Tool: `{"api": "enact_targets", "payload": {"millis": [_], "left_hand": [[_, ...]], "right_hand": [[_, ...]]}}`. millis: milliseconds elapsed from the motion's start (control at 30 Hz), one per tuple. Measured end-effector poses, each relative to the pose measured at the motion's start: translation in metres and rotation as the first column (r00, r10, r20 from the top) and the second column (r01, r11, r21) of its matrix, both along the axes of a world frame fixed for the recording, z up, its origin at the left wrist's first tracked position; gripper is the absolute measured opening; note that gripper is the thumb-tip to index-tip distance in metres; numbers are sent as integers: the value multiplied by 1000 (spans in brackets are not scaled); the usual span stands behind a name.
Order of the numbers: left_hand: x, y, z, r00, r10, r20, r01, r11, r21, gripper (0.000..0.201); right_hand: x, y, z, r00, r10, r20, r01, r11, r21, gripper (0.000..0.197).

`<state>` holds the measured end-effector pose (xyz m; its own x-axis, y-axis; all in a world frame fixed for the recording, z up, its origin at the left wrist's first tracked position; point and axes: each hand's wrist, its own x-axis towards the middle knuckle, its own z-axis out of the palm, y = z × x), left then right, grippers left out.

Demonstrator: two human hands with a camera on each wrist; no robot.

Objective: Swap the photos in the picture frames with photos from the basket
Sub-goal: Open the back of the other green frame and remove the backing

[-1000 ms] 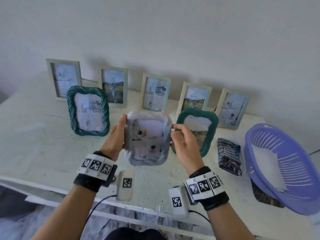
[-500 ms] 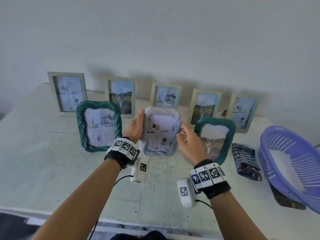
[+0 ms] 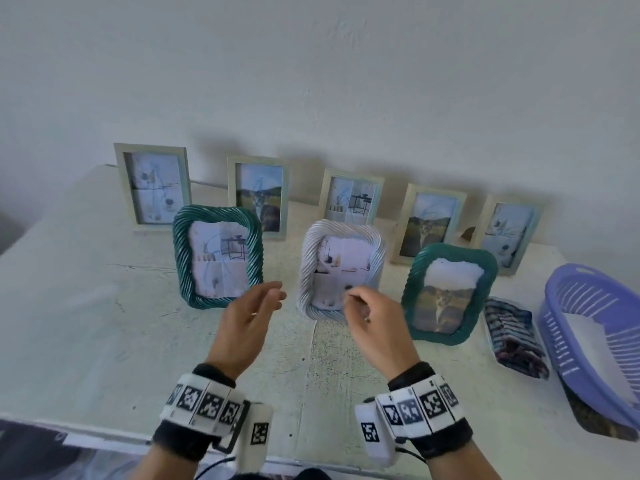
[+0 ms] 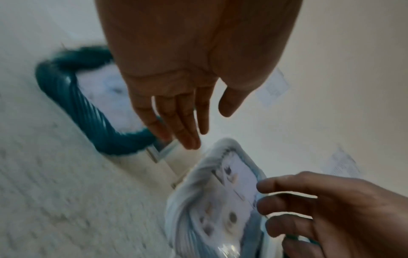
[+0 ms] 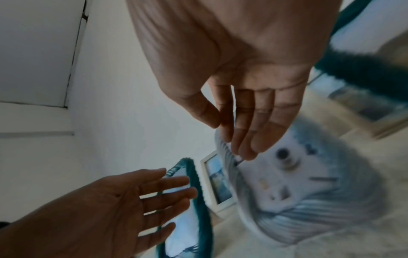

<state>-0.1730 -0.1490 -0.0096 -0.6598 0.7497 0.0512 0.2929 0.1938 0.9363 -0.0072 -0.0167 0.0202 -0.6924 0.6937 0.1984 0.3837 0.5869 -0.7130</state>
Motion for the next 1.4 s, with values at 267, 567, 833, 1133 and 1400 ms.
{"api": "enact_targets", "payload": {"millis": [267,567,833,1133,1400], "left_hand": [[-74,-24,2,847,523,-97,-520,852,61,43],[-77,-30,12,904,424,-55,-427,899,-97,49],[1,-58,52,970,219,-105,-227,972,-61,52],[115,-12,47,990,-138,29,141,964,-227,64],[187,25,34,964,-260,45,261,909,-325,131]], "right_hand": [[-112,-24,10,973,230,-16,-228,950,-211,45],[-135,-30,7,989,147,-2,-141,945,-296,48],[-33,-35,18,974,29,-223,-108,929,-353,21],[115,-20,-13,877,-320,-358,-70,652,-755,28],[166,-25,-11,774,-468,-427,-82,595,-800,32]]}}
